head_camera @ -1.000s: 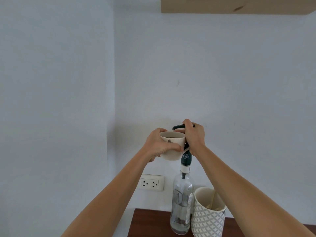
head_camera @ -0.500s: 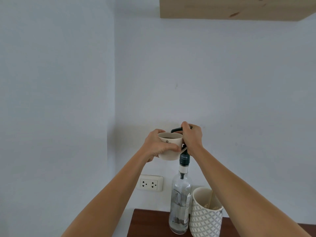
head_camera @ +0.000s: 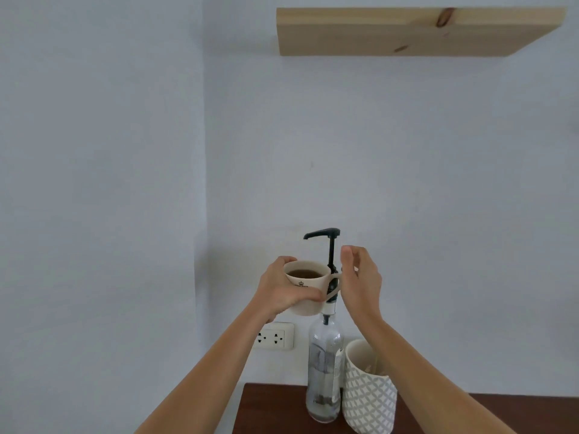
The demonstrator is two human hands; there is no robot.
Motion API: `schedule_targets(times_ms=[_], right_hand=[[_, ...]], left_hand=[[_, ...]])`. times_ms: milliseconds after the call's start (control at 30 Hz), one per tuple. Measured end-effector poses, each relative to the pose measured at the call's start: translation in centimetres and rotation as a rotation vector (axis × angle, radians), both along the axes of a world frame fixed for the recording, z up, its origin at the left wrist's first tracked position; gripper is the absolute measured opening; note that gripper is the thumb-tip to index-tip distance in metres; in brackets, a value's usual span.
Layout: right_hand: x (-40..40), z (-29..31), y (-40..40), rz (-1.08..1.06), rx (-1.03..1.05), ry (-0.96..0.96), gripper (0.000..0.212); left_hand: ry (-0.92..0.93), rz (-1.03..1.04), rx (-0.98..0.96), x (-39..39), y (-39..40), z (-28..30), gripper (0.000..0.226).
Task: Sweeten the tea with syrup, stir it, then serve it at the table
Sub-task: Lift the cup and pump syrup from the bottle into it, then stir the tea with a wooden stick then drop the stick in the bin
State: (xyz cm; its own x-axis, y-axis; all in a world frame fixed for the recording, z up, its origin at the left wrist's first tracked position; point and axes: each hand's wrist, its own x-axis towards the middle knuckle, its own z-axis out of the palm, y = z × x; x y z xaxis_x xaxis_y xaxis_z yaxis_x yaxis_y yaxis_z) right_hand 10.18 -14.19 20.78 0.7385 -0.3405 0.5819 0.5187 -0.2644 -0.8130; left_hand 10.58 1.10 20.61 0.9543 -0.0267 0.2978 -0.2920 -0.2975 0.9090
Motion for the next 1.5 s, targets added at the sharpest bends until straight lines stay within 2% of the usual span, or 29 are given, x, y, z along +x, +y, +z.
schedule_targets(times_ms=[100, 267, 533, 733, 1033, 1133, 1233, 1333, 1400, 1500], right_hand=[[-0.8, -3.8, -0.8, 0.085, -0.004, 0.06, 0.028], [-3.1, -9.2, -2.5, 0.277, 0.044, 0.273, 0.041], [-7.9, -18.1, -5.4, 0.286, 0.232, 0.503, 0.043], [-9.1, -22.4, -6.3, 0.23, 0.237, 0.533, 0.039], [-9.0, -23.9, -6.9, 0.269, 0.248, 0.539, 0.038], [-8.6, -24.3, -7.4, 0.234, 0.152, 0.56, 0.032], [-7.8, -23.5, -8.2, 0.003, -0.017, 0.453, 0.021], [-5.9, -20.5, -9.7, -0.162, -0.226, 0.283, 0.039], [-4.2, -18.4, -10.7, -0.156, -0.395, 0.305, 0.045], [-2.7, -16.2, -11.6, -0.079, -0.605, 0.354, 0.025]], left_hand=[[-0.013, -0.011, 0.007, -1.3, -0.7, -2.5, 0.099], [0.015, -0.052, -0.001, -4.1, -2.4, -8.3, 0.09], [0.125, -0.176, 0.004, -8.3, -5.3, -19.1, 0.085], [0.134, -0.194, 0.016, -9.6, -6.5, -24.0, 0.091], [0.074, -0.195, 0.052, -9.4, -6.7, -25.4, 0.097], [0.044, -0.182, 0.059, -9.3, -6.6, -25.4, 0.096], [0.048, -0.159, 0.096, -9.2, -6.8, -25.4, 0.098], [0.09, -0.136, 0.151, -9.3, -7.0, -25.8, 0.092], [0.096, -0.136, 0.159, -9.4, -7.0, -26.2, 0.09], [0.096, -0.148, 0.159, -9.2, -6.9, -26.5, 0.09]])
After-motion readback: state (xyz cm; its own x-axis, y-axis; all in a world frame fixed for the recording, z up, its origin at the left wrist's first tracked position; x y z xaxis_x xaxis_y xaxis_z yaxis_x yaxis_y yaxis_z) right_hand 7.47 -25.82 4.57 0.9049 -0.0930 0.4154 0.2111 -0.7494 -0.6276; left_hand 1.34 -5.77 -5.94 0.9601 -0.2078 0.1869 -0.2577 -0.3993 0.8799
